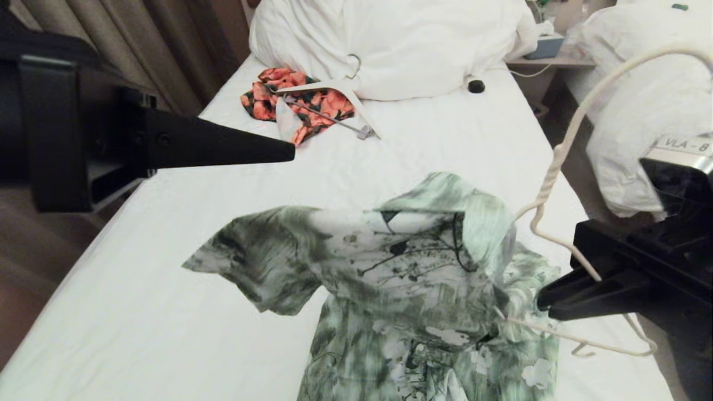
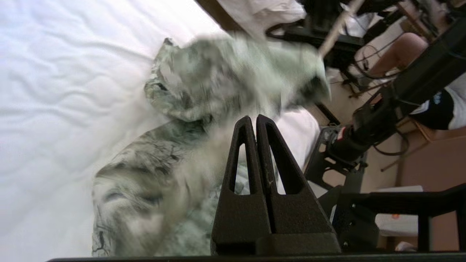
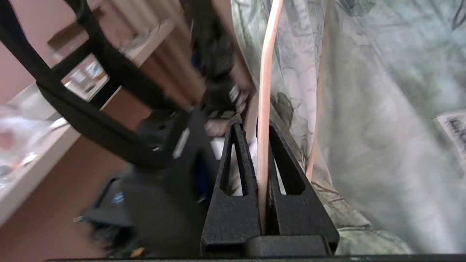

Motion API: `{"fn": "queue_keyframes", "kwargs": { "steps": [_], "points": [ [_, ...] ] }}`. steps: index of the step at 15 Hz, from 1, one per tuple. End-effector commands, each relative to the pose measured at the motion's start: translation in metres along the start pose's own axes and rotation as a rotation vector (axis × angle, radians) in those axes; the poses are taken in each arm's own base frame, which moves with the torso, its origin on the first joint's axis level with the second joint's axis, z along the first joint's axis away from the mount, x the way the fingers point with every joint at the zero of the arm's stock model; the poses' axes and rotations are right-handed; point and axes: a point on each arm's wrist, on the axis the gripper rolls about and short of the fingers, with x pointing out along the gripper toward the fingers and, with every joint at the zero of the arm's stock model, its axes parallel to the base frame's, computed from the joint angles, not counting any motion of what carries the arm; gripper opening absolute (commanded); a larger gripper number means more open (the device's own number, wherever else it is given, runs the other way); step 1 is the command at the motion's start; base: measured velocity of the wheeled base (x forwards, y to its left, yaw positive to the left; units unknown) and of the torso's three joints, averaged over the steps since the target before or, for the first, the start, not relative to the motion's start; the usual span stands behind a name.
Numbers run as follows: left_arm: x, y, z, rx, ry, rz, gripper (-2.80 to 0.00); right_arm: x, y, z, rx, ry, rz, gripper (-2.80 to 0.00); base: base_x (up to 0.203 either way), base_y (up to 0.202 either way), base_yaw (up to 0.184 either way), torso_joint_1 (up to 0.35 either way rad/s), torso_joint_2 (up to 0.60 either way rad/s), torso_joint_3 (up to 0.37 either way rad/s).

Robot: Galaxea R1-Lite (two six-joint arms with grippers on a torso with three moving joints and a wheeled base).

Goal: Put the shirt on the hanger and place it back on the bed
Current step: Hook the other side of the shirt onto the hanger

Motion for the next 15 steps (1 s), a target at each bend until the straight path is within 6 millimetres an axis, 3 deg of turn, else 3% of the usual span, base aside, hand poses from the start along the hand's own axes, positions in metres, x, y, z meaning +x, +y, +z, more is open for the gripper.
{"fn": "queue_keyframes", "kwargs": {
  "steps": [1, 5, 6, 15],
  "points": [
    [-0.009, -0.003, -0.007, -0.003, 0.003, 0.007, -2.80, 0.007, 0.011, 0.002, -0.004, 0.016, 0.024, -2.80, 0.000, 0.000, 0.000, 0.000, 0.00, 0.000],
    [-0.016, -0.007, -0.017, 0.000, 0.014, -0.004, -2.80, 0.009, 0.028, 0.009, 0.005, 0.036, 0.030, -2.80, 0.000, 0.000, 0.000, 0.000, 0.00, 0.000],
    [-0.014, -0.007, -0.019, -0.001, 0.022, -0.006, 0.00, 0.010, 0.032, 0.009, 0.014, 0.043, 0.032, -2.80, 0.000, 0.000, 0.000, 0.000, 0.00, 0.000],
    [-0.008, -0.023, -0.021, 0.062, 0.037, -0.114, 0.00, 0.016, 0.028, 0.012, 0.023, 0.059, 0.046, -2.80, 0.000, 0.000, 0.000, 0.000, 0.00, 0.000]
  ]
}}
